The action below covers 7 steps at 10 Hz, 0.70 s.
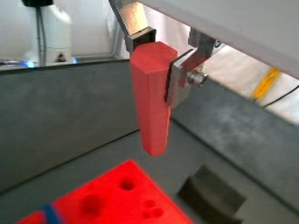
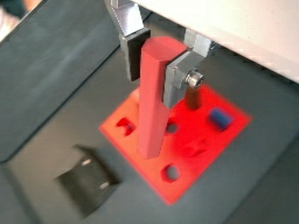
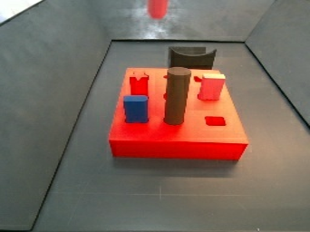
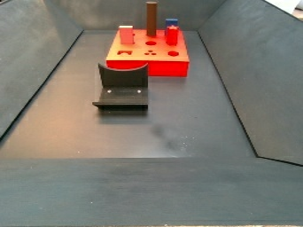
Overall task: Pick up the hexagon object. Move up. Place the hexagon object on the fixture. Regrasp the hexagon object. Move to above the board. Insert the hexagon object.
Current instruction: Move to above the board, then insert the hexagon object.
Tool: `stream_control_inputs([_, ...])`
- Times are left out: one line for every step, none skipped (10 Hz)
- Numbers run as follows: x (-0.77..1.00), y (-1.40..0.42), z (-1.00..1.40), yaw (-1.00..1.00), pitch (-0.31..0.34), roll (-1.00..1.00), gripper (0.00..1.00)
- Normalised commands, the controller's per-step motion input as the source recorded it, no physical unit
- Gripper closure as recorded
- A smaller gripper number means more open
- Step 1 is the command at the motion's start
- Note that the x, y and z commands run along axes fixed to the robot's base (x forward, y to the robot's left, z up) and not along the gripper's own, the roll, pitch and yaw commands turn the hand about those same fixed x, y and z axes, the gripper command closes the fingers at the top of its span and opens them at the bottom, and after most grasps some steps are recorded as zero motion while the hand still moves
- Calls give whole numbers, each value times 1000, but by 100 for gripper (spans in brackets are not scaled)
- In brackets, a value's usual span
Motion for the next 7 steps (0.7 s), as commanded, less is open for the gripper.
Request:
stream_control_inputs([-229,-207,67,-136,2,-1000,100])
stream_control_inputs([-141,-109,38,-126,4,-1000,100])
stream_control_inputs([-98,-58,25,-107,0,-905,100])
stream_control_inputs([-68,-23,10,-59,-7,-595,100])
stream_control_inputs([-49,-9,4,-38,-14,-408,100])
stream_control_inputs([-37,0,1,-23,-13,-242,100])
stream_control_inputs([-240,826,-517,200,99,-133,100])
